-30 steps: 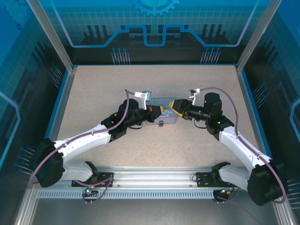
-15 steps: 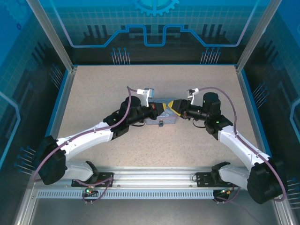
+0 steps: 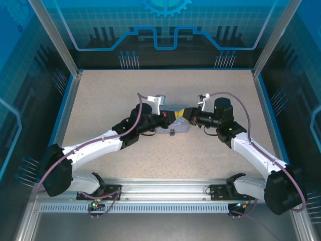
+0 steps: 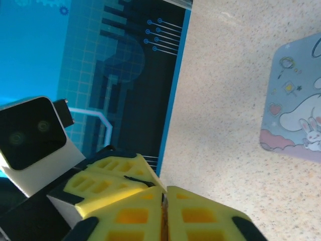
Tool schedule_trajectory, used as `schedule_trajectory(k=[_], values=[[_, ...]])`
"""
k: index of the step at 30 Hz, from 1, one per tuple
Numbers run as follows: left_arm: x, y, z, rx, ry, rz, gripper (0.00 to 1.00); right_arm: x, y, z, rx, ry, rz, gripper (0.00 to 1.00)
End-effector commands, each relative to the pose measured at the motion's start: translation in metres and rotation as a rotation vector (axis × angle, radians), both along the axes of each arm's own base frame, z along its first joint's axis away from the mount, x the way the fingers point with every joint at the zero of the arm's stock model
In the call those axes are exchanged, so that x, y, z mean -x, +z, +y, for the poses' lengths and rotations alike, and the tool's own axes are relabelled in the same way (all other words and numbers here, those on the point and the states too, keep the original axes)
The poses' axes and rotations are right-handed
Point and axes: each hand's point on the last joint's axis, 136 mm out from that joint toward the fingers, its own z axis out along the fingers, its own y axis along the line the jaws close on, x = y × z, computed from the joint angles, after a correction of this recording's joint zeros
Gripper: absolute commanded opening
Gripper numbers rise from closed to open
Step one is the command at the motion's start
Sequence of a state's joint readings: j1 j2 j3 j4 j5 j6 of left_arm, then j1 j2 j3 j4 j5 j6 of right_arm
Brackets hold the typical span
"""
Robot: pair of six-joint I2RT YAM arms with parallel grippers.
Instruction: Unlock the padlock with the key
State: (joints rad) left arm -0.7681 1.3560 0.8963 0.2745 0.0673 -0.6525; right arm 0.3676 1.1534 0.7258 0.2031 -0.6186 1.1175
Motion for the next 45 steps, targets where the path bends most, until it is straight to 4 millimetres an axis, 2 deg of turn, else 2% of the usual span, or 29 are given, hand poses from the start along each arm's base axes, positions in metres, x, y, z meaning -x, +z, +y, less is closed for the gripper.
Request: schedule_trajectory(k=[1, 4, 5, 7, 13, 20, 27, 33, 36, 41, 45], values=[[-0.004, 0.017, -0.007, 0.037, 0.017, -0.007, 0.20, -0.001, 0.014, 0.006, -0.016, 0.010, -0.038, 0.00], [-0.013, 0.006, 0.004, 0.051, 0.116, 0.063, 0.54, -0.003, 0.013, 0.003, -0.010, -0.011, -0.031, 0.00], [-0.014, 0.004, 0.006, 0.059, 0.142, 0.088, 0.60, -0.003, 0.014, 0.003, -0.010, -0.013, -0.031, 0.00], [-0.017, -0.001, 0.009, 0.089, 0.183, 0.145, 0.67, -0.003, 0.014, 0.002, -0.008, -0.018, -0.029, 0.00], [-0.021, -0.017, 0.013, 0.211, 0.280, 0.317, 0.76, -0.002, 0.011, 0.001, -0.002, -0.018, -0.017, 0.00], [-0.023, -0.006, 0.012, 0.303, 0.271, 0.344, 0.78, 0.006, 0.004, -0.001, 0.021, -0.007, -0.011, 0.00], [-0.024, 0.003, 0.024, 0.292, 0.256, 0.344, 0.84, 0.017, -0.006, -0.006, 0.050, 0.008, -0.014, 0.00], [-0.023, -0.005, 0.013, 0.274, 0.176, 0.409, 0.83, 0.019, -0.010, -0.007, 0.053, 0.009, -0.007, 0.00], [-0.022, -0.012, 0.005, 0.295, 0.156, 0.449, 0.77, 0.018, -0.009, -0.007, 0.052, 0.007, -0.008, 0.00], [-0.014, -0.019, -0.010, 0.293, 0.080, 0.434, 0.54, 0.015, -0.011, -0.009, 0.057, -0.007, 0.010, 0.00], [-0.006, -0.020, -0.010, 0.261, 0.050, 0.372, 0.51, 0.011, -0.018, -0.011, 0.085, -0.020, 0.057, 0.00]])
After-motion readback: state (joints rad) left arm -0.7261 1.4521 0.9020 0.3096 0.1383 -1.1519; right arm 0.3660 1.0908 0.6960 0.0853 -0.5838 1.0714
